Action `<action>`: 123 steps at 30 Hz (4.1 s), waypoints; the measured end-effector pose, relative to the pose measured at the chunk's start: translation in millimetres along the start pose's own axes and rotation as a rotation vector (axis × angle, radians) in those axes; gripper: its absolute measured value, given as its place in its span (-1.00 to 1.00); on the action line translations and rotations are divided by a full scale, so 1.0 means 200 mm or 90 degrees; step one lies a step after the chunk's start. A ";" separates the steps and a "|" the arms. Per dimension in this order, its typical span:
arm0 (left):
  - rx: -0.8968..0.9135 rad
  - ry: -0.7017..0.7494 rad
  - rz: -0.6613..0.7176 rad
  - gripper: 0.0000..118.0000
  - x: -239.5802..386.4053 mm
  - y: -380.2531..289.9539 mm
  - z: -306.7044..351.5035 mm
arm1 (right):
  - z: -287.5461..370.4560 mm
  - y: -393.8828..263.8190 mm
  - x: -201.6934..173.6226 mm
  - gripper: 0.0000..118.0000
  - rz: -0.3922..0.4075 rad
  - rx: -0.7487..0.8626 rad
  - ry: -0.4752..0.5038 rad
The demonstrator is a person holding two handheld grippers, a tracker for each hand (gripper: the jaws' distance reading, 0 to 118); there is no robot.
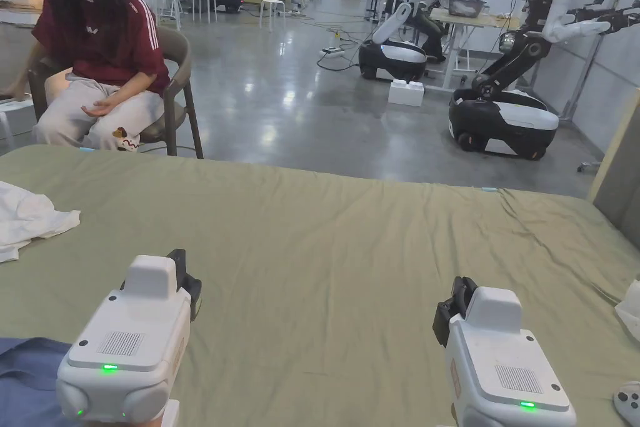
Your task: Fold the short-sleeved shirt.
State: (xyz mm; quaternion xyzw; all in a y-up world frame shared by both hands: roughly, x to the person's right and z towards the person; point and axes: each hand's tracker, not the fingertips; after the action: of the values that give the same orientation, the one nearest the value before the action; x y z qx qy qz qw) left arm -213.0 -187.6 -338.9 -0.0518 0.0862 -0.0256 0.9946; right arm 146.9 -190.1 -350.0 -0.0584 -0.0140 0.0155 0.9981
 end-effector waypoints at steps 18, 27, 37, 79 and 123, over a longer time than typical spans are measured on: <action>-0.021 -0.026 0.020 -1.00 -0.10 0.06 -0.02 | -0.03 0.12 0.06 -0.94 -0.056 0.007 0.021; 0.006 -0.011 -0.687 -1.00 0.12 -0.05 -0.04 | 0.02 0.02 -0.18 -0.94 0.717 0.073 0.042; -0.041 -0.039 0.001 -1.00 -0.04 0.06 0.00 | 0.03 0.09 -0.10 -0.94 0.225 -0.032 0.023; -0.529 0.046 0.149 0.18 -1.15 -0.46 0.10 | -0.03 -0.12 -0.23 -0.95 0.033 -0.118 0.053; -0.154 0.054 0.111 -1.00 -1.16 0.27 0.31 | 0.00 -0.05 -0.24 -0.95 0.022 -0.098 0.071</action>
State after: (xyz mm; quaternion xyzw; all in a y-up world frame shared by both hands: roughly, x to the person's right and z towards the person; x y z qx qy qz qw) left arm -428.2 -113.8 -243.8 -0.1622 0.1351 0.0692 0.9750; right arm 99.8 -201.8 -349.3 -0.1364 0.0413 0.0285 0.9894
